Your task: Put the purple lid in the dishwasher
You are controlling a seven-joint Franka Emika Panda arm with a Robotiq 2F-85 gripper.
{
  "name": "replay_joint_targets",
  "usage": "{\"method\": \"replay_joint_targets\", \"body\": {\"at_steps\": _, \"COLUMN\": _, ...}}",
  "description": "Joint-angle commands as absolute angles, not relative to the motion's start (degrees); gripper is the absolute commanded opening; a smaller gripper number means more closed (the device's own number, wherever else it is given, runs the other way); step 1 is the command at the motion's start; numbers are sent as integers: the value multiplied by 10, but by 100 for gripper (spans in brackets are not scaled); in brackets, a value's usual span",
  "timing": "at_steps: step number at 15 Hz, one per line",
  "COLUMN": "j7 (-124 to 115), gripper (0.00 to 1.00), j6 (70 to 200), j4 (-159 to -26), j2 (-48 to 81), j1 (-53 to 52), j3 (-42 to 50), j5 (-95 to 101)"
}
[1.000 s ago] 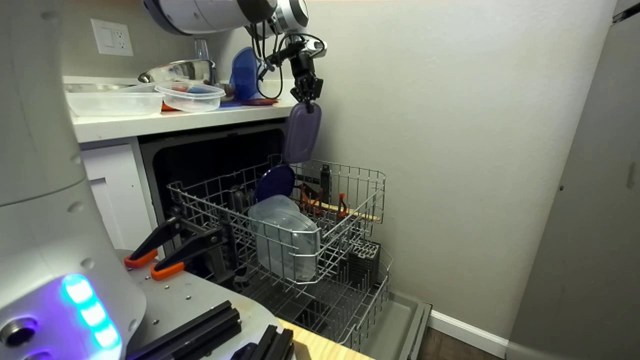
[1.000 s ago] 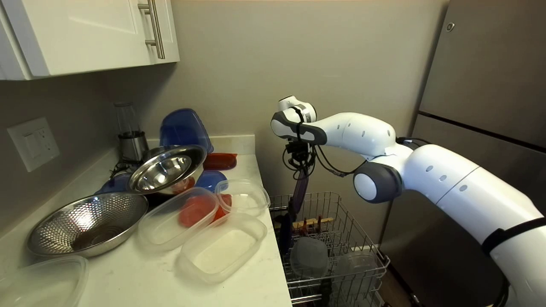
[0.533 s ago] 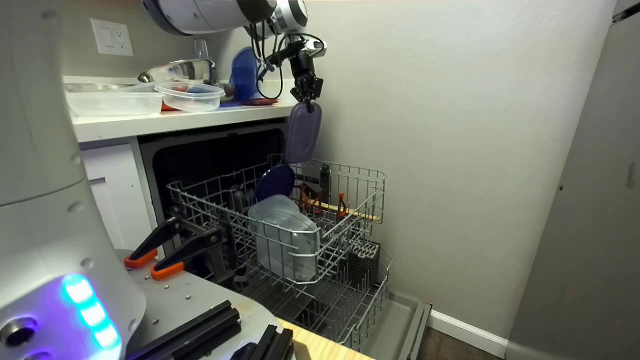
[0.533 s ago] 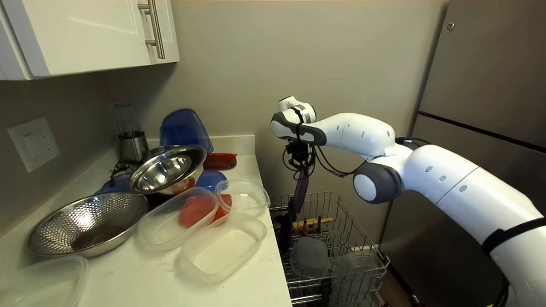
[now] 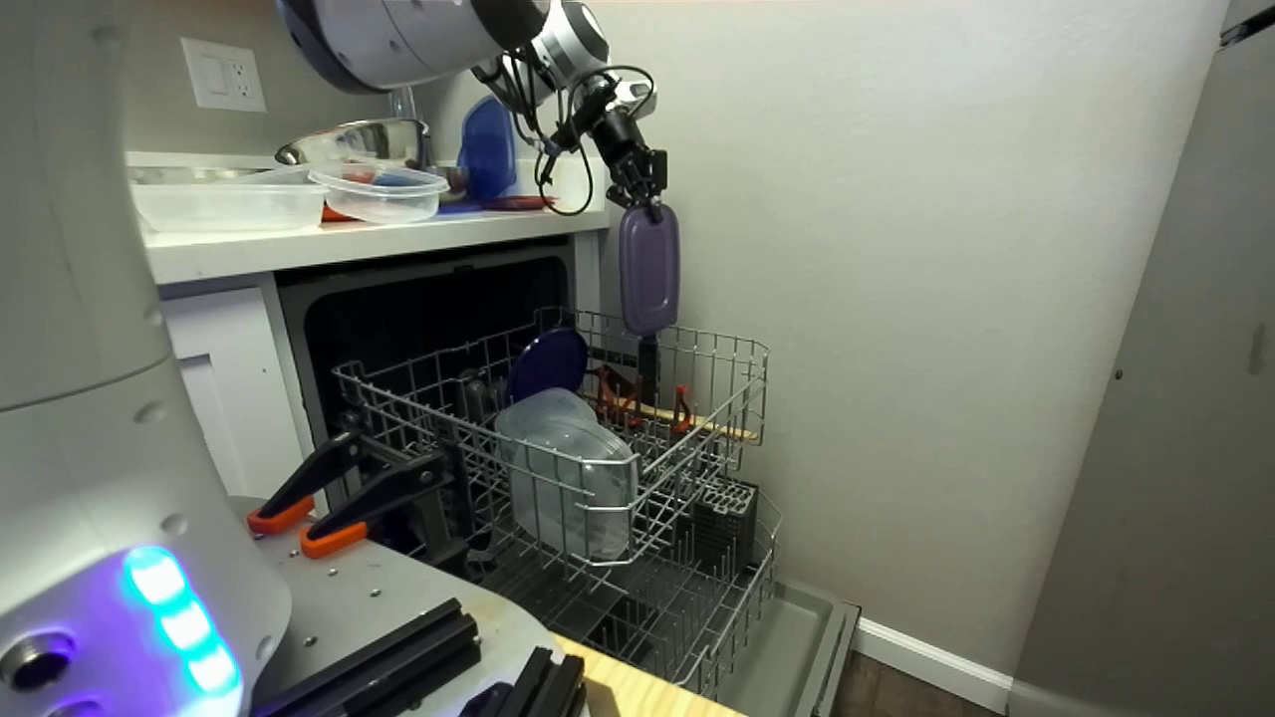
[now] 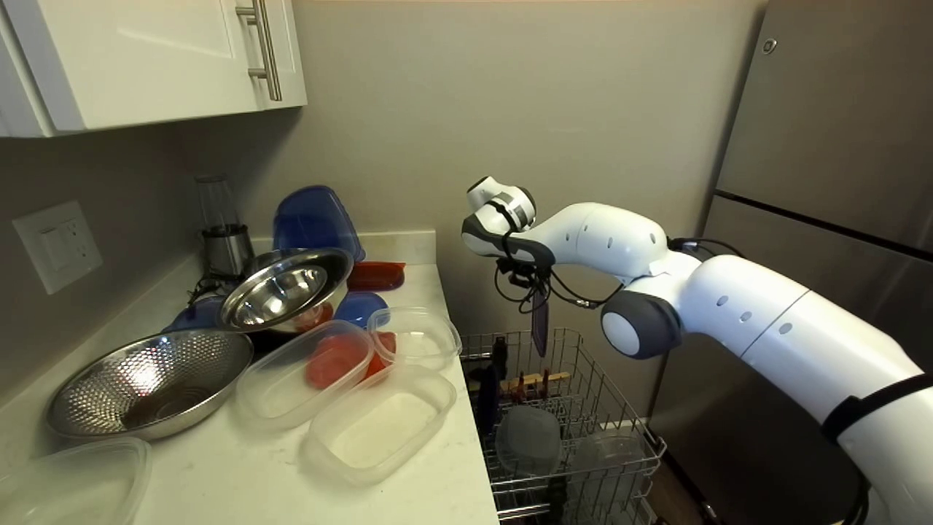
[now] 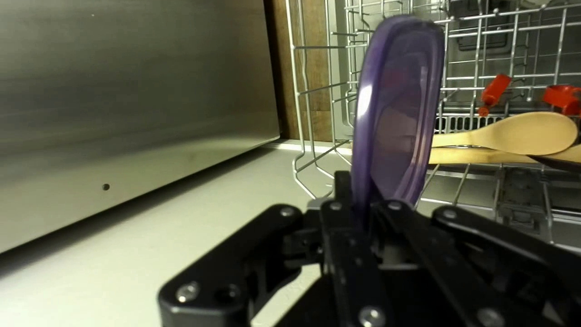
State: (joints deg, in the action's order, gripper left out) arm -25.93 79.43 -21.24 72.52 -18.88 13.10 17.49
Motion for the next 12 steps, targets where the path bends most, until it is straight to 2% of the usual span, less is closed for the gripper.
{"method": "replay_joint_targets", "body": {"at_steps": 1, "j7": -238, "gripper": 6, "j6": 781, "j4": -212, "j2": 736, "j1": -190, "j3": 140, "j5": 189}}
{"method": "replay_joint_targets", "body": {"at_steps": 8, "j7": -219, "gripper": 6, "j6": 755, "j4": -210, "j2": 771, "j1": -177, "j3": 133, "j5": 180}}
{"method": "replay_joint_targets", "body": {"at_steps": 12, "j7": -203, "gripper": 6, "j6": 781, "j4": -204, "j2": 797, "j1": -176, "j3": 135, "j5": 185}}
